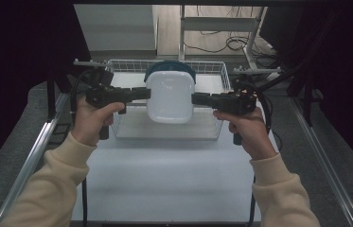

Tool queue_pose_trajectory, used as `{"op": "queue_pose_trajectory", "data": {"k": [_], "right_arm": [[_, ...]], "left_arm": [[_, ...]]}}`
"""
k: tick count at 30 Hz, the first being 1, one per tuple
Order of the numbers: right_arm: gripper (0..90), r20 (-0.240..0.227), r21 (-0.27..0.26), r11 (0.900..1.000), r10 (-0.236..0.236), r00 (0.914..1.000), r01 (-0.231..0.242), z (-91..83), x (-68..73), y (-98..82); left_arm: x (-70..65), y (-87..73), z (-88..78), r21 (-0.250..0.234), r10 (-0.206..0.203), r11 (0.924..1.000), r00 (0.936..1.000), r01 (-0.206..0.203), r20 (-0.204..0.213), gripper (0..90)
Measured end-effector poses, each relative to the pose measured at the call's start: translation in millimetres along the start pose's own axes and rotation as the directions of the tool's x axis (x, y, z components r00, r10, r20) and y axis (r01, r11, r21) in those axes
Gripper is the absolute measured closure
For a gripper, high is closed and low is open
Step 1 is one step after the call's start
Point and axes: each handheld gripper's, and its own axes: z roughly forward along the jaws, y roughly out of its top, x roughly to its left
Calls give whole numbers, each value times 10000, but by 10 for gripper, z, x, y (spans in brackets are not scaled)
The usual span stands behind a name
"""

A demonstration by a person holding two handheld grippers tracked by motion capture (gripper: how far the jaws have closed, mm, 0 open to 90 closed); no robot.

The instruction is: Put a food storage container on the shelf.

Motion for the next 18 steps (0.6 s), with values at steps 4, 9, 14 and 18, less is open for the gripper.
{"op": "queue_pose_trajectory", "data": {"k": [4,9,14,18], "right_arm": [[814,-8,-49,10000,86,10000,-86,-6,-36,135],[813,96,-52,10000,5,10000,-5,0,-57,286],[813,-44,-93,9996,251,9997,-252,14,-137,392],[812,57,-76,9995,318,9995,-318,34,-183,473]], "left_arm": [[24,139,4,-37,0,10000,10000,0,65,780],[55,294,12,-59,61,10000,10000,-60,63,780],[109,430,42,5,-98,10000,9998,98,148,782],[152,525,78,86,-245,9997,9996,244,138,782]]}}
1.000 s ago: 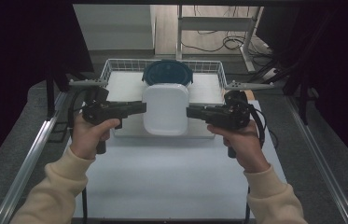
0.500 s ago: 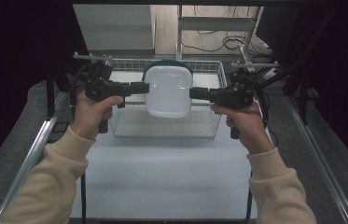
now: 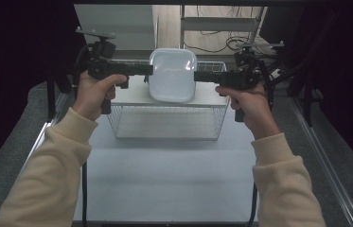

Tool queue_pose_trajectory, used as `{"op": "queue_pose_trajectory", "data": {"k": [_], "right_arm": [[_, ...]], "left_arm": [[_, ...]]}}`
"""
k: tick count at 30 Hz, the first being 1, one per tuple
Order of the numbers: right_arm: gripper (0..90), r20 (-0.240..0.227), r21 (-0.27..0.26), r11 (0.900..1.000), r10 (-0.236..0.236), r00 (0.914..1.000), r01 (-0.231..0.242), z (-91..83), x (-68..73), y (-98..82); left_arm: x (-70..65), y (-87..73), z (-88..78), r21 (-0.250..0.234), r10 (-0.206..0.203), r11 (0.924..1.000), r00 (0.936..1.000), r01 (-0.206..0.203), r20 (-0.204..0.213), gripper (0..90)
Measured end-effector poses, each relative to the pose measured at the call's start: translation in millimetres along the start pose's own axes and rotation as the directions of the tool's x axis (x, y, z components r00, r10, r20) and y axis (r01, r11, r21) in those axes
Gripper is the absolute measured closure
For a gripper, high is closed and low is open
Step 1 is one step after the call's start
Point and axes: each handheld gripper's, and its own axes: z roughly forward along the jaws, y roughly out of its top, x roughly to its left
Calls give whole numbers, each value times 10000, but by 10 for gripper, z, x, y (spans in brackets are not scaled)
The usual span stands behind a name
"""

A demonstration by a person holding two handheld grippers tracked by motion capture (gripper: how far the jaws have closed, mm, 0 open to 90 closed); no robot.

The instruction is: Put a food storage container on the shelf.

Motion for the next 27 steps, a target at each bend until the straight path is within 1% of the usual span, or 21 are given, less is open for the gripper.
{"op": "queue_pose_trajectory", "data": {"k": [2,5,7,10,11,13,15,19,22,27], "right_arm": [[811,49,6,10000,51,10000,-51,3,-28,53],[811,-22,-85,9998,187,9998,-188,-1,-82,117],[811,-40,-95,9997,232,9997,-232,9,-117,156],[810,-25,-22,9991,418,9991,-418,39,-168,206],[810,-15,-12,9991,423,9991,-423,54,-190,221],[809,-13,58,9983,578,9983,-578,87,-224,248],[809,27,147,9978,639,9980,-639,124,-253,273],[809,-48,269,9965,789,9969,-787,187,-288,321],[808,-47,355,9954,897,9960,-895,235,-310,348],[808,-66,458,9930,1096,9940,-1092,298,-355,349]], "left_arm": [[10,58,24,21,-104,9999,9999,104,-3,782],[19,144,48,112,-83,9999,10000,83,-25,783],[47,196,65,194,-87,9998,10000,88,-43,783],[108,248,98,278,-244,9993,9997,245,-19,783],[128,257,109,266,-322,9991,9995,322,-9,783],[178,271,123,294,-447,9986,9990,447,-18,783],[218,276,128,290,-530,9982,9986,529,16,784],[294,292,115,271,-663,9974,9978,660,94,785],[335,307,112,323,-784,9964,9969,782,45,785],[383,304,122,430,-866,9953,9962,867,-25,785]]}}
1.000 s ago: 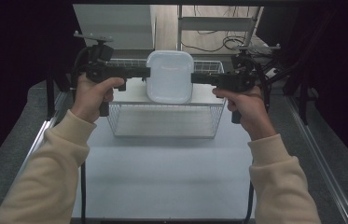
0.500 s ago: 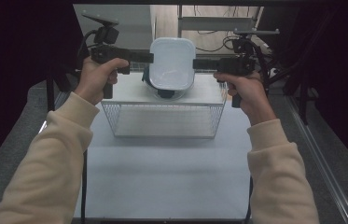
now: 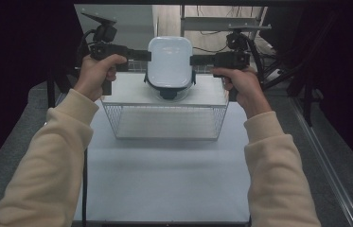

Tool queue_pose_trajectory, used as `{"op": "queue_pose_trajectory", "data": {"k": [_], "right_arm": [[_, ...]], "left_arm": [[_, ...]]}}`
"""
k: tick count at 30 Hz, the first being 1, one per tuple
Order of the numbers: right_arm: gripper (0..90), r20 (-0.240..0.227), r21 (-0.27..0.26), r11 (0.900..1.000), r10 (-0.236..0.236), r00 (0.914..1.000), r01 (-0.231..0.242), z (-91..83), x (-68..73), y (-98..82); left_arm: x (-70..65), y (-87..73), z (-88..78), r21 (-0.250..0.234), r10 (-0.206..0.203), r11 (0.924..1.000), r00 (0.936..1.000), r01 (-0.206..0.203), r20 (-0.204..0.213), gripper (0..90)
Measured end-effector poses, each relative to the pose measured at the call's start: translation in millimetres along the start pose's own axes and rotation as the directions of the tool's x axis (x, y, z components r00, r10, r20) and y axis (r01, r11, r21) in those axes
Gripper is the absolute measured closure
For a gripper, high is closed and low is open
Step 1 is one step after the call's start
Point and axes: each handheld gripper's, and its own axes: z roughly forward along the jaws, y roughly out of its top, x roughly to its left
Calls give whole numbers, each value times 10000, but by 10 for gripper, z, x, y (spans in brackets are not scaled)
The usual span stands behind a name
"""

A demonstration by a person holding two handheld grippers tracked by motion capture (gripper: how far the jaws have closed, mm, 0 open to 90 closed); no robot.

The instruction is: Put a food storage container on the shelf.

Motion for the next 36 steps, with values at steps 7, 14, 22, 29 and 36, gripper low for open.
{"op": "queue_pose_trajectory", "data": {"k": [7,14,22,29,36], "right_arm": [[802,237,146,9988,455,9987,-458,59,-96,16],[786,-66,12,9922,1244,9922,-1244,103,-216,57],[763,-52,-225,9686,2477,9688,-2478,230,-401,146],[742,-137,-520,9438,3261,9452,-3264,345,-555,148],[736,-153,-578,9377,3422,9395,-3425,372,-592,137]], "left_arm": [[59,14,76,-3,-317,9995,9995,317,1,786],[185,55,140,-137,-938,9955,9953,942,238,768],[417,83,259,-268,-2135,9762,9750,2154,616,727],[590,77,372,-298,-2863,9570,9560,2886,632,683],[658,45,402,-438,-3082,9487,9466,3132,944,658]]}}
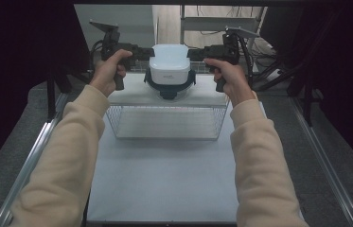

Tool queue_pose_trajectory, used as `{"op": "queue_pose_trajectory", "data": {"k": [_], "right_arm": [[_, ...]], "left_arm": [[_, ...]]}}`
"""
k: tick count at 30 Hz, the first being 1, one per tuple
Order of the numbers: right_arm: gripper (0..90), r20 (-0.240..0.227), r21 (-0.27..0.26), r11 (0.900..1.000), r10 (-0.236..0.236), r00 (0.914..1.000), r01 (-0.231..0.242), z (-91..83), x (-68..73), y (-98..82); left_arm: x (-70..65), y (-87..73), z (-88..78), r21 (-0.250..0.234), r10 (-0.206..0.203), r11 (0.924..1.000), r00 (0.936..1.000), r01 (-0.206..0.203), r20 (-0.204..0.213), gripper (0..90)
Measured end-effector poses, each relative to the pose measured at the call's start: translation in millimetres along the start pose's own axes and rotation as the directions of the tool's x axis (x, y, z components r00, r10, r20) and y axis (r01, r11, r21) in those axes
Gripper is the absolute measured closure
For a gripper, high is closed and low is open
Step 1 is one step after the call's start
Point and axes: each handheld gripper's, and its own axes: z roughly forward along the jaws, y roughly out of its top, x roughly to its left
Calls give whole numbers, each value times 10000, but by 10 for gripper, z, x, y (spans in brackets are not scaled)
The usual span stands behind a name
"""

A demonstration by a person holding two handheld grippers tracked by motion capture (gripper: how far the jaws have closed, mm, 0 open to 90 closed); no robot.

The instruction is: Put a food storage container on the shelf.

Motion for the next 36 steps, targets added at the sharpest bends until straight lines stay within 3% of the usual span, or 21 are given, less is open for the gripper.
{"op": "queue_pose_trajectory", "data": {"k": [2,4,6,9,10,13,14,15,17,19,20,21,22,23,25,26,29,32,33,34,36], "right_arm": [[722,55,-56,10000,-53,10000,54,-1,6,-6],[622,55,-108,9999,-119,9999,120,-6,34,-21],[527,161,-360,9981,-492,9987,497,-35,82,-51],[437,673,-736,9857,-1469,9869,1517,-154,182,-136],[423,783,-767,9802,-1765,9812,1824,-189,206,-162],[380,1218,-792,9506,-2896,9494,3001,-376,305,-302],[371,1304,-862,9407,-3158,9398,3280,-422,321,-344],[357,1428,-903,9249,-3550,9239,3694,-496,350,-421],[328,1473,-861,9010,-4106,8998,4252,-602,374,-554],[312,1532,-786,8842,-4457,8820,4604,-692,379,-685],[307,1502,-740,8805,-4543,8781,4682,-723,375,-731],[305,1575,-701,8734,-4675,8699,4820,-774,367,-810],[305,1656,-682,8674,-4773,8630,4928,-803,363,-858],[304,1845,-628,8549,-4972,8478,5150,-858,353,-957],[299,1997,-528,8432,-5160,8329,5350,-912,342,-1078],[297,2029,-486,8363,-5270,8253,5461,-941,331,-1150],[289,2011,-325,8237,-5494,8110,5661,-1015,287,-1383],[284,2005,-114,8091,-5738,7941,5876,-1073,227,-1632],[282,2026,-52,8058,-5791,7897,5922,-1088,203,-1712],[280,2028,-18,8048,-5809,7883,5935,-1100,180,-1772],[279,1825,-28,8119,-5735,7986,5837,-1120,100,-1921]], "left_arm": [[1,-7,14,57,-36,10000,10000,36,-5,623],[-22,-18,20,8,72,10000,9996,-71,-285,519],[-64,-34,-16,-250,294,9992,9974,-311,-664,421],[-149,-80,-135,-498,1017,9929,9885,-1078,-1119,338],[-199,-123,-202,-630,1403,9868,9816,-1494,-1296,328],[-283,-261,-361,-769,2139,9713,9680,-2250,-1312,314],[-312,-340,-435,-754,2448,9636,9597,-2566,-1380,310],[-336,-413,-487,-784,2654,9571,9527,-2788,-1480,309],[-367,-577,-578,-638,3106,9438,9362,-3243,-1645,303],[-386,-733,-642,-524,3473,9304,9183,-3628,-1901,285],[-392,-847,-682,-480,3660,9223,9064,-3836,-2109,272],[-395,-917,-702,-448,3760,9179,9000,-3944,-2204,258],[-396,-1056,-738,-377,4022,9059,8849,-4218,-2350,252],[-393,-1122,-755,-335,4123,9011,8784,-4322,-2417,244],[-367,-1291,-794,-171,4393,8894,8643,-4569,-2450,237],[-346,-1374,-807,-160,4426,8878,8630,-4599,-2437,234],[-274,-1605,-820,24,4589,8809,8531,-4732,-2484,231],[-165,-1870,-818,396,4899,8671,8355,-4966,-2489,227],[-137,-1922,-818,505,4955,8647,8322,-4998,-2488,225],[-87,-2006,-823,585,4957,8647,8288,-4989,-2594,225],[-3,-2140,-826,721,4918,8672,8248,-4927,-2791,227]]}}
